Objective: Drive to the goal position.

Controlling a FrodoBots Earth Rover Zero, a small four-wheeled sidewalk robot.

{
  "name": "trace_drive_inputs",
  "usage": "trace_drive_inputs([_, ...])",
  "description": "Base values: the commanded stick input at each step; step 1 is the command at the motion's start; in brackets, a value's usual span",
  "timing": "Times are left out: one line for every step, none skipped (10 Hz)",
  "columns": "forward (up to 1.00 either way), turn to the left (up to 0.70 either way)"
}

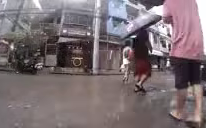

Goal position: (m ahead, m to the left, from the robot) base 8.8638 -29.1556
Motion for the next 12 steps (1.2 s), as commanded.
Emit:
trace_drive_inputs([0.99, 0.00])
trace_drive_inputs([0.99, 0.00])
trace_drive_inputs([0.99, -0.23])
trace_drive_inputs([0.99, -0.39])
trace_drive_inputs([0.99, -0.39])
trace_drive_inputs([0.99, -0.39])
trace_drive_inputs([0.99, -0.39])
trace_drive_inputs([0.99, -0.39])
trace_drive_inputs([0.99, -0.39])
trace_drive_inputs([0.99, -0.39])
trace_drive_inputs([0.99, -0.39])
trace_drive_inputs([0.99, -0.39])
